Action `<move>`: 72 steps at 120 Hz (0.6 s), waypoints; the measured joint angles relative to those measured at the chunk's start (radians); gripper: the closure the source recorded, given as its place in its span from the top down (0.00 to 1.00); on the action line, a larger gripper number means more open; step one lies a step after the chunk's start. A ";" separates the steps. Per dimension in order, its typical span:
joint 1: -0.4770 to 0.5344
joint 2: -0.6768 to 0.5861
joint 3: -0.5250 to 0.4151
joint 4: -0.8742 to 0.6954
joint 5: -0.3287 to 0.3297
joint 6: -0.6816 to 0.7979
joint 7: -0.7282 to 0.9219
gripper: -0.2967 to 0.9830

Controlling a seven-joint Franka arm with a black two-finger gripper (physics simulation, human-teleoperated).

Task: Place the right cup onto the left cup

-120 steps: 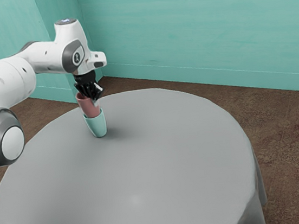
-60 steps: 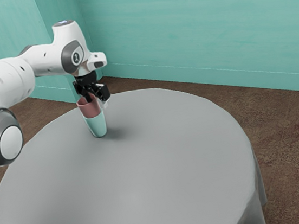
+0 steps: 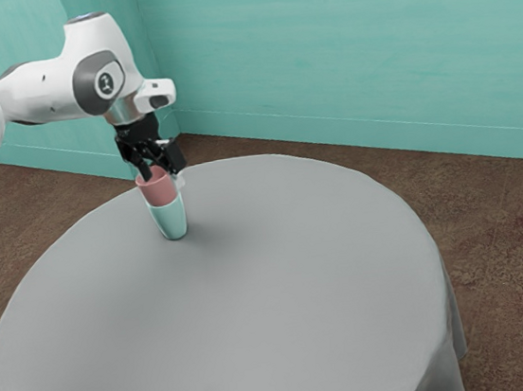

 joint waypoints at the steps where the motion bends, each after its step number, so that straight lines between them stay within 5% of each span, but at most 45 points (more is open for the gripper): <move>1: 0.000 -0.006 -0.001 -0.004 0.000 -0.003 0.000 0.76; 39: -0.009 -0.217 -0.042 -0.044 0.001 -0.127 0.002 0.77; 72: -0.009 -0.239 -0.043 -0.035 0.001 -0.176 0.003 0.77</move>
